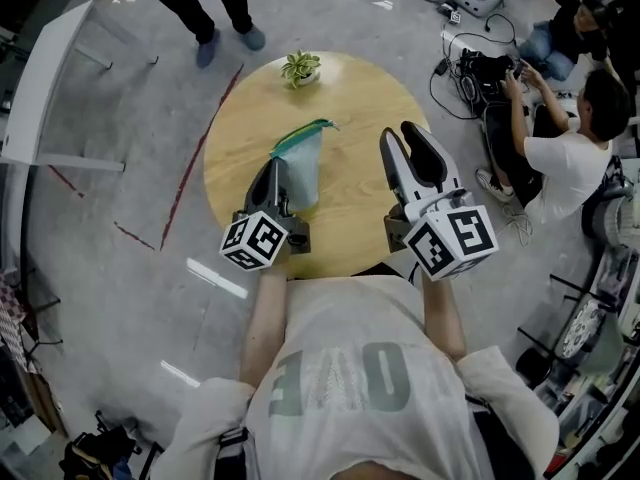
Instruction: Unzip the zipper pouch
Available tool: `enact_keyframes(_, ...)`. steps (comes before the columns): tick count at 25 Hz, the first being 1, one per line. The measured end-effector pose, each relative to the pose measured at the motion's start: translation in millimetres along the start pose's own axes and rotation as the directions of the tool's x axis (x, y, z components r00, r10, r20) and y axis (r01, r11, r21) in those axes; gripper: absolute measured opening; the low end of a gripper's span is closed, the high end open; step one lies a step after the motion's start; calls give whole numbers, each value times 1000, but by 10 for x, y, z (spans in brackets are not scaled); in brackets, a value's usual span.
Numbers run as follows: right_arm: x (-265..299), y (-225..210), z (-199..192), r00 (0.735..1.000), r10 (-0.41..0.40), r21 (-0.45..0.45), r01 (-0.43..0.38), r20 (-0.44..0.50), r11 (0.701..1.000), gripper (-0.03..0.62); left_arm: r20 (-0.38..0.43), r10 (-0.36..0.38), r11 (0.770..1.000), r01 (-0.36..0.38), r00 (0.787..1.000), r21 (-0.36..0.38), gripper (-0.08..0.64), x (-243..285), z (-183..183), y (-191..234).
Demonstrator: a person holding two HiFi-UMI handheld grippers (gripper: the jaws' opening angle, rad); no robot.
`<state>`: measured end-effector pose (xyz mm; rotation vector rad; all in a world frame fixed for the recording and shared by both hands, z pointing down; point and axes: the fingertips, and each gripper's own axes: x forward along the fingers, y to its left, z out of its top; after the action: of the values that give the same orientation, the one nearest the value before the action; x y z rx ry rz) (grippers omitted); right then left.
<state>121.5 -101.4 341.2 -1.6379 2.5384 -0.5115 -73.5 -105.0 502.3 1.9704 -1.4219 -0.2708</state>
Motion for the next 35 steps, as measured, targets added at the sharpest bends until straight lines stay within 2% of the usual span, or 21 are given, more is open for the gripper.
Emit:
enact_keyframes(5, 54, -9, -148, 999, -2, 17, 3, -37, 1000, 121, -13, 118, 991, -118, 993, -57, 28, -20, -104, 491)
enact_keyframes(10, 91, 39, -236, 998, 18, 8, -17, -64, 1000, 123, -63, 230, 969, -234, 971, -74, 28, -95, -292, 906)
enact_keyframes(17, 83, 95, -326, 996, 18, 17, -17, -83, 1000, 121, -124, 300, 946, -312, 946, -91, 29, -227, -528, 1192)
enact_keyframes(23, 84, 148, -327, 996, 33, 11, -32, -84, 999, 122, -155, 322, 938, -337, 934, -84, 40, -236, -601, 1250)
enact_keyframes(25, 72, 172, -313, 996, 40, 7, -39, -79, 999, 123, -155, 319, 938, -335, 935, -91, 136, -230, -587, 1239)
enact_keyframes(26, 66, 181, -303, 996, 41, 5, -41, -77, 999, 121, -150, 321, 937, -337, 935, -94, 150, -229, -564, 1233)
enact_keyframes(31, 84, 220, -241, 997, 52, -5, -52, -58, 999, 121, -85, 328, 942, -333, 941, -50, 173, -188, -270, 1164)
enact_keyframes(35, 139, 275, -103, 997, 65, -43, -66, -28, 997, 121, 21, 291, 956, -291, 957, 19, 175, -127, 270, 918)
